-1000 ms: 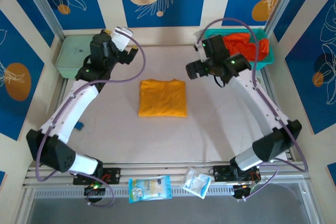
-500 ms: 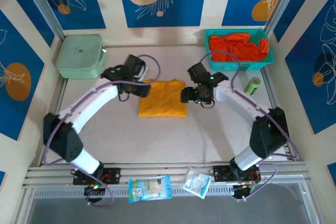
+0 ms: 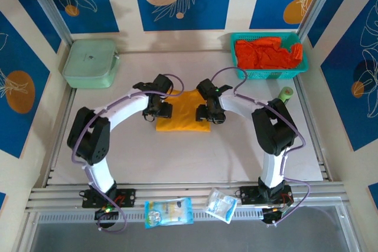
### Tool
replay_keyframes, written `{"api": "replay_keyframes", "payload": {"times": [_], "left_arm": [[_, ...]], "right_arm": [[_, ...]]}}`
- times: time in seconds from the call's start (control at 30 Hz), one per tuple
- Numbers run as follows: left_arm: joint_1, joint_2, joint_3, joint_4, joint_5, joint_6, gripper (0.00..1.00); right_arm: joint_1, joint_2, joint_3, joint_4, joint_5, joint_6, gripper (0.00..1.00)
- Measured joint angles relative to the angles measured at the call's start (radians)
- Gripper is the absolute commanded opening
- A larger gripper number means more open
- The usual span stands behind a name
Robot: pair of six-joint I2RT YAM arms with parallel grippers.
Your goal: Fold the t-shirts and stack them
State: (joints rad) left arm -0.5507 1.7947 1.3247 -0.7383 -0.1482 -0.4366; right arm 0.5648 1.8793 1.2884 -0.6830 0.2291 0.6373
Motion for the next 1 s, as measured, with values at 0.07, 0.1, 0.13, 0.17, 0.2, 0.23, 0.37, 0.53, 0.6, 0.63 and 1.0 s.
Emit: {"api": "replay_keyframes", "payload": {"times": [0.07,0.1,0.13,0.17,0.2,0.23,0.37,0.53,0.6,0.63,1.0], "left_arm": [[0.002,0.029,-0.015,0.030,0.018,-0.010,0.68],[0.003,0.041,-0.018,0.041,0.023,-0.013,0.67],[0.006,0.056,-0.021,0.056,0.028,-0.016,0.66],[0.008,0.071,-0.023,0.069,0.034,-0.021,0.64],[0.011,0.082,-0.023,0.078,0.037,-0.024,0.62],[0.014,0.095,-0.023,0.089,0.040,-0.027,0.60],[0.024,0.143,-0.026,0.132,0.049,-0.030,0.58],[0.025,0.153,-0.027,0.164,0.063,-0.030,0.51],[0.025,0.156,-0.027,0.174,0.069,-0.030,0.47],[0.025,0.158,-0.027,0.177,0.070,-0.029,0.43],[0.047,0.242,0.080,0.225,0.058,0.010,0.23]], "right_arm": [[-0.004,0.011,0.003,0.012,-0.002,0.000,0.66],[-0.005,0.016,0.006,0.012,-0.003,0.000,0.66],[-0.007,0.020,0.010,0.016,-0.006,0.000,0.66],[-0.007,0.024,0.016,0.017,-0.007,0.000,0.65],[-0.009,0.027,0.019,0.019,-0.010,0.000,0.64],[-0.009,0.031,0.023,0.023,-0.011,0.000,0.64],[-0.009,0.052,0.028,0.039,-0.026,0.003,0.62],[-0.011,0.075,0.035,0.038,-0.033,0.019,0.46],[-0.015,0.082,0.039,0.027,-0.029,0.022,0.32],[-0.020,0.086,0.044,0.016,-0.026,0.026,0.23],[-0.061,0.211,0.227,0.027,-0.100,0.000,0.00]]}}
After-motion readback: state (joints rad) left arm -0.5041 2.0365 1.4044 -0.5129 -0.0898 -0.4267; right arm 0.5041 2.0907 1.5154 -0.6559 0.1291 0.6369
